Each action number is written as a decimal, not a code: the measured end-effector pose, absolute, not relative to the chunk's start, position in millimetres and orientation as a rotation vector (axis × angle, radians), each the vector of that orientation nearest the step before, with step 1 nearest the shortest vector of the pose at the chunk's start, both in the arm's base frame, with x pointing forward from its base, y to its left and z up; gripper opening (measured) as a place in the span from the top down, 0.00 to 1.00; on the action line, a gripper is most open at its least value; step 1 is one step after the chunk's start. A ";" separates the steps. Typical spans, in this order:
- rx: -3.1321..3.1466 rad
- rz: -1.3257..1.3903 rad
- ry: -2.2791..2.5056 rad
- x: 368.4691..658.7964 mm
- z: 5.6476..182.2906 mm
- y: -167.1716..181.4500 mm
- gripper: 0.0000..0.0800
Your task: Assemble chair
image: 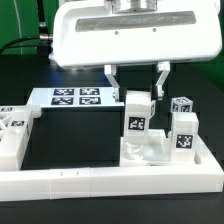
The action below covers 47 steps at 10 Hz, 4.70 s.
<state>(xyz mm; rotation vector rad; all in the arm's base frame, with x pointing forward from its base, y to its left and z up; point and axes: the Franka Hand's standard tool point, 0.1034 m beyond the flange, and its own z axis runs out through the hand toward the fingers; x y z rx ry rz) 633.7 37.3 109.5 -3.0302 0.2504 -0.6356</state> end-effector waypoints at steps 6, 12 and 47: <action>-3.040 -0.611 0.246 630.0 98.0 38.3 0.63; -3.026 -0.752 0.223 630.6 91.5 43.0 0.63; -3.043 0.321 0.261 643.0 88.0 28.7 0.55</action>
Offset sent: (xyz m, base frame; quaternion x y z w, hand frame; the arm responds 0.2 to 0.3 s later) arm 0.0025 0.0015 -0.0047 -0.0049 0.0041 0.0050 1.0000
